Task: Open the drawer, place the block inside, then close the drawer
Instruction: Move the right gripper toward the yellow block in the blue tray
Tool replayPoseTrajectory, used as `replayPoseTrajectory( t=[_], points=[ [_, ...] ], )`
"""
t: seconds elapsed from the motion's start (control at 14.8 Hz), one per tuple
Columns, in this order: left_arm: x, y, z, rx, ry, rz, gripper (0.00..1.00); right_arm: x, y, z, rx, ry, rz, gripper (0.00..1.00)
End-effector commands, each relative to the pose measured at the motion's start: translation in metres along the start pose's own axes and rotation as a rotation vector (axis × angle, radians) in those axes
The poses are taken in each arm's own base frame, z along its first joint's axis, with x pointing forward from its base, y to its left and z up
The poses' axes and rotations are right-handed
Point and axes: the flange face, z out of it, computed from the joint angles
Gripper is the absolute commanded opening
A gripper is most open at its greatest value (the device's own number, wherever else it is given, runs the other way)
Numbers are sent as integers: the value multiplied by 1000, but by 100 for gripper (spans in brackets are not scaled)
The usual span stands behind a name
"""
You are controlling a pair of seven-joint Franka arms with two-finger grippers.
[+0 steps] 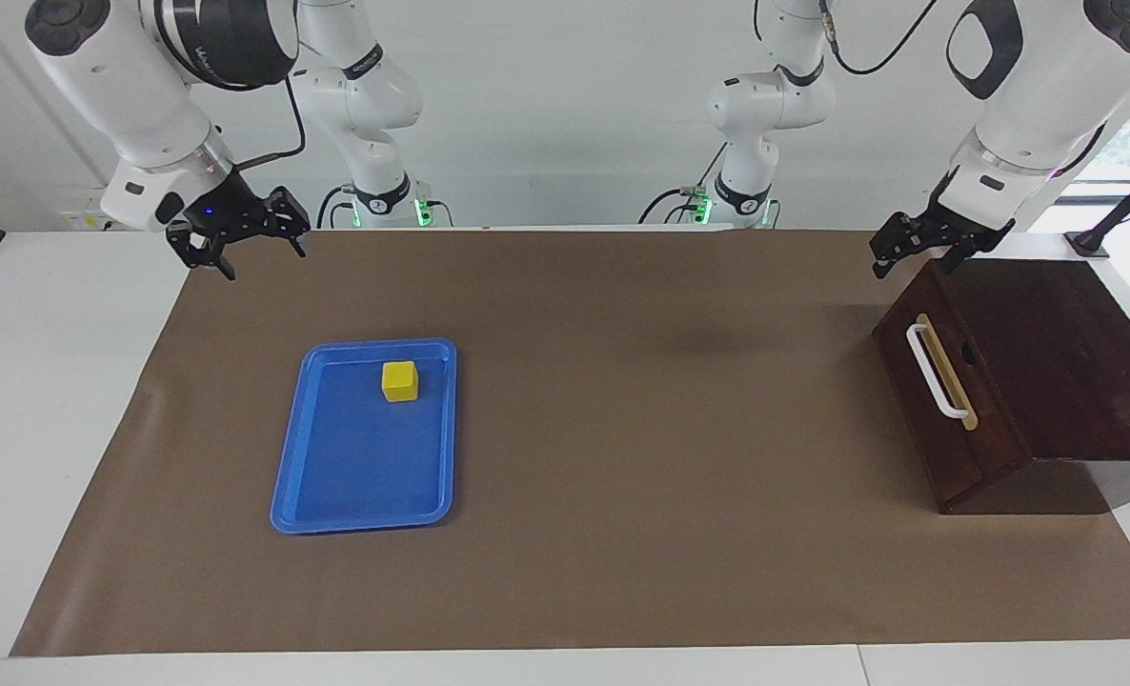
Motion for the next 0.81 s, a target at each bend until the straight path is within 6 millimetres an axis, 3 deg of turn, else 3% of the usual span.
replayPoseTrajectory(
  t=[0.0,0.27,0.41,0.75],
  points=[
    [-7,-6,0,-6,18,-12,100,-28,-11,30,24,71,-215,100],
    [-7,-8,5,16,32,-7,100,-35,-4,67,87,166,-533,100],
    [-2,-7,15,16,104,-14,100,-30,22,102,191,236,-638,100],
    [6,-8,67,136,126,33,100,-10,47,172,287,408,-945,100]
  ],
)
